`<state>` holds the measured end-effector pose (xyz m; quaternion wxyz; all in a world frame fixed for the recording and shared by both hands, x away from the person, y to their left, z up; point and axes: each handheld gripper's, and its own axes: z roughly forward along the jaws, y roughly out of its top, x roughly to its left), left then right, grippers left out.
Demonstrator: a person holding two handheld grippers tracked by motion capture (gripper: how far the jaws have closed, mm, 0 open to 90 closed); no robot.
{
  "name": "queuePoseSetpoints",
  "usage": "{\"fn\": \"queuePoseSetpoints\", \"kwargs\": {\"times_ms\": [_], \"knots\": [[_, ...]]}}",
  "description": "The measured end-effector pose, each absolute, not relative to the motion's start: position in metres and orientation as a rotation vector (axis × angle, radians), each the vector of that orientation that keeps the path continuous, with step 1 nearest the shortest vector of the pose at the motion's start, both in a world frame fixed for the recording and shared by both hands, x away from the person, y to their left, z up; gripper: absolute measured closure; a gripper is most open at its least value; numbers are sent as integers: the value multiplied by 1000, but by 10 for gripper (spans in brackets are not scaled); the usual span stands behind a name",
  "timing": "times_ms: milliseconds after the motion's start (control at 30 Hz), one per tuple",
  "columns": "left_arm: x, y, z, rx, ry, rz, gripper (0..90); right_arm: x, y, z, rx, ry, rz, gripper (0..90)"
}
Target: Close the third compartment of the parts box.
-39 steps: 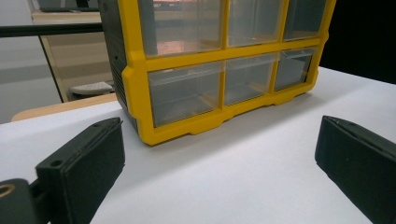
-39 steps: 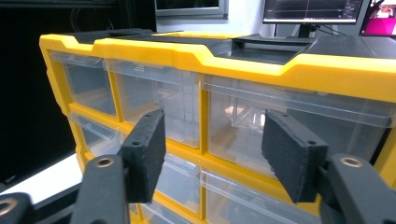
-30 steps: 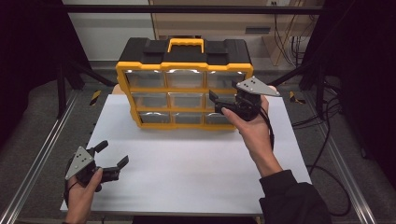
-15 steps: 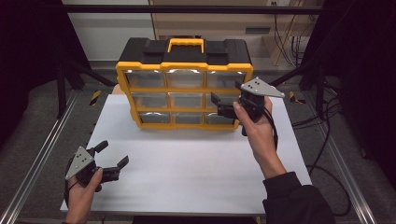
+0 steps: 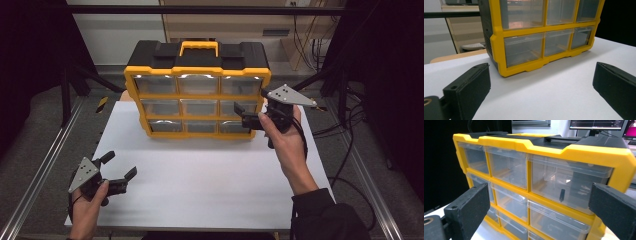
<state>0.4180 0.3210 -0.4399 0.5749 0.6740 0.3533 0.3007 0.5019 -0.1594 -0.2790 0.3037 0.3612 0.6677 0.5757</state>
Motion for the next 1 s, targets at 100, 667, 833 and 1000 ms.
{"fn": "queuePoseSetpoints", "kwargs": {"times_ms": [100,667,833,1000], "knots": [[416,327,-441,1551,850,703,12,498,-166,-274,967,1748,1541,41],[412,331,-443,1514,879,684,9,475,-200,-255,921,1688,1544,31],[410,332,-444,1506,889,683,9,470,-214,-251,928,1673,1557,31],[410,330,-443,1505,881,682,9,465,-225,-252,941,1654,1549,32]]}}
